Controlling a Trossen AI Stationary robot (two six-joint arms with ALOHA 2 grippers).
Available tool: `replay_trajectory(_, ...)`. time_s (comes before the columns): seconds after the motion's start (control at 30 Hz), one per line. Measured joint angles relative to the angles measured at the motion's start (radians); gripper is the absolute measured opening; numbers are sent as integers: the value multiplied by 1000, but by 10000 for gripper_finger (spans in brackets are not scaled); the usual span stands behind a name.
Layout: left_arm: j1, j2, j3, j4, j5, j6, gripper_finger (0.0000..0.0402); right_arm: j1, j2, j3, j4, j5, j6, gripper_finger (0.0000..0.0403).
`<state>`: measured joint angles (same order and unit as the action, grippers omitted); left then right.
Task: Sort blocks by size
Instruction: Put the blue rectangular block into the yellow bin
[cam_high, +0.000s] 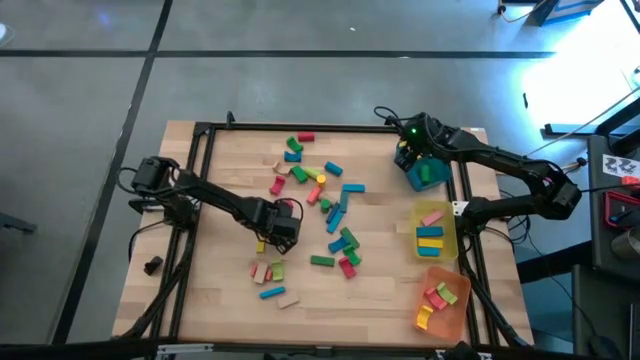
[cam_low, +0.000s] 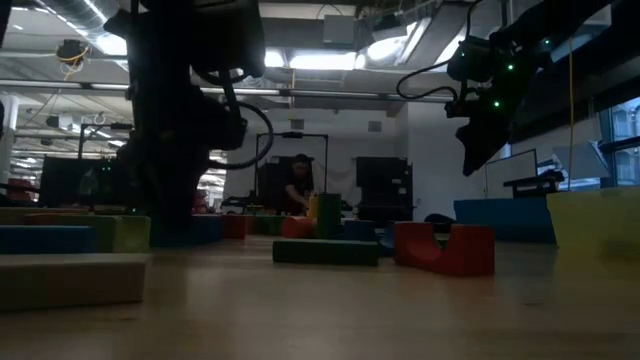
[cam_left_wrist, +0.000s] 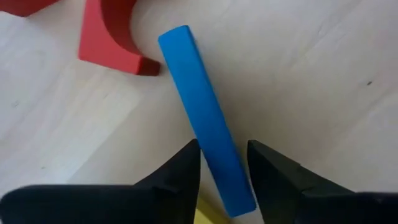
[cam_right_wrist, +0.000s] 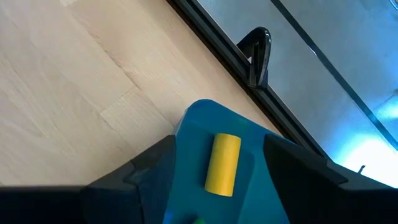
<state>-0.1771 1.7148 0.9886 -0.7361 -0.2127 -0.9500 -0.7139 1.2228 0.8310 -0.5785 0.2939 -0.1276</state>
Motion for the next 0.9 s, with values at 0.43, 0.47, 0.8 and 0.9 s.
replay_trajectory(0.43,0,-5,0,110,1,94,42,1,-3,0,62,-283,-11,244)
replay_trajectory(0.47,1,-9,0,120,1,94,42,1,-6,0,69,-341,-11,244)
replay_trajectory(0.8,2,-91,0,250,1,133,49,29,-8,0,137,-965,-11,244)
replay_trajectory(0.9,2,-108,0,326,1,172,46,73,-8,0,137,-992,-16,243)
